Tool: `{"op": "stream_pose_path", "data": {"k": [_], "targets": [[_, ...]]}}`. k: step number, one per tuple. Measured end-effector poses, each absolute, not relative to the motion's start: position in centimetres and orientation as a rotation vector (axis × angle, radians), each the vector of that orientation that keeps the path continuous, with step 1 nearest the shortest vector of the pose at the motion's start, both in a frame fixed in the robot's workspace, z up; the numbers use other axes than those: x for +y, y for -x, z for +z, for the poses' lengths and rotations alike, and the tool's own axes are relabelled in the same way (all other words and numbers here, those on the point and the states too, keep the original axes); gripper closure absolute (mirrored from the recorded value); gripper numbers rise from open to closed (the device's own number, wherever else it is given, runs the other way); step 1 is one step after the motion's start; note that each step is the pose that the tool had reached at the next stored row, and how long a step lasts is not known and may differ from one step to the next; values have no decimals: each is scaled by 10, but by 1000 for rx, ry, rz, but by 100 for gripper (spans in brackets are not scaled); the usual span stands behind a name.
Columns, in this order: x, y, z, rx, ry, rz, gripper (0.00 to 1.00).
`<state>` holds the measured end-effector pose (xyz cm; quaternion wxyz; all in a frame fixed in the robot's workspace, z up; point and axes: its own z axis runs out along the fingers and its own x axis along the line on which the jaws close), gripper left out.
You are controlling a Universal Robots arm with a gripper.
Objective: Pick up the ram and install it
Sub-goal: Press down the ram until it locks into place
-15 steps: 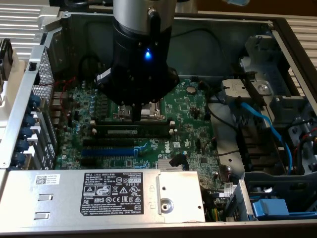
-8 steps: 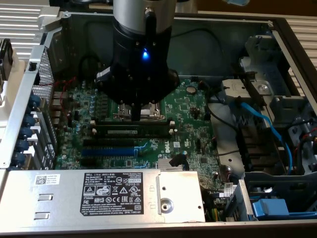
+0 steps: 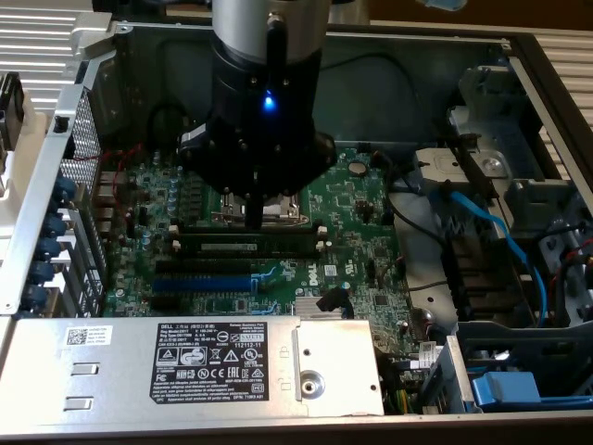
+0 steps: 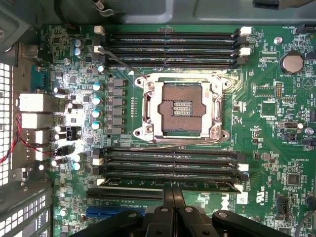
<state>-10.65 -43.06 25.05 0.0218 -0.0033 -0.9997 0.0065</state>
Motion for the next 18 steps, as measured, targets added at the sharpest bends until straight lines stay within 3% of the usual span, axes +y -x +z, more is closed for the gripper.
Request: {"op": "stream_pose_path", "data": {"k": [18], "targets": [[-431, 104, 251, -3092, 177, 41, 90]]}}
